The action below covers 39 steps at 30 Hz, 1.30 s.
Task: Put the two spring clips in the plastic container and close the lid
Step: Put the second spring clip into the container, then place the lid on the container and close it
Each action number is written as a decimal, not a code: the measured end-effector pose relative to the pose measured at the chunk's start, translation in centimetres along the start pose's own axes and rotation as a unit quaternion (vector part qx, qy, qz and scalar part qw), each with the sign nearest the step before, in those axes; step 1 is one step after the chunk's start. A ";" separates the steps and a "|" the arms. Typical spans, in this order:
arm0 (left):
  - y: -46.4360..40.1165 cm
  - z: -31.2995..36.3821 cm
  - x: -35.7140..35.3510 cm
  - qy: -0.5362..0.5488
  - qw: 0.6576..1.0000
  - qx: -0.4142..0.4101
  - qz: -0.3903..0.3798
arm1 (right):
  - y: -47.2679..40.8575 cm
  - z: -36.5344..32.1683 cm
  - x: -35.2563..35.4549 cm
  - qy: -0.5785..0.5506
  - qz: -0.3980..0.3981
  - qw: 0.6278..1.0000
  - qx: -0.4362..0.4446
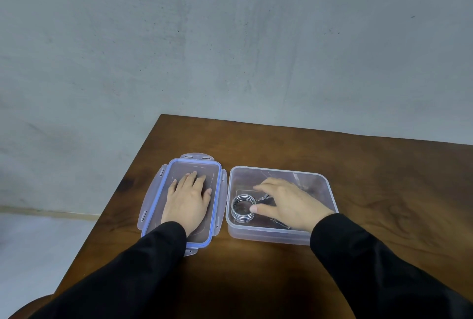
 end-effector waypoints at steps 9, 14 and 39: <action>6.0 3.1 2.9 -0.010 0.992 -0.124 -0.010 | 2.4 -2.3 2.8 -0.066 0.165 0.982 0.065; 10.4 2.2 0.3 -0.060 0.986 -0.143 -0.056 | 2.8 -4.3 2.2 -0.057 0.172 0.980 0.088; 15.0 0.3 17.1 0.209 0.913 -0.102 0.334 | 5.6 -1.7 5.3 -0.268 0.306 0.910 0.076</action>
Point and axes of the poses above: each hand's wrist, its own y-axis away from the middle knuckle, its own x-axis out of the back of the hand, z = x × y, the point moved 8 cm from there along -y, towards the middle knuckle, and after that the axes turned 13 degrees about -z, right-handed, at the moved point
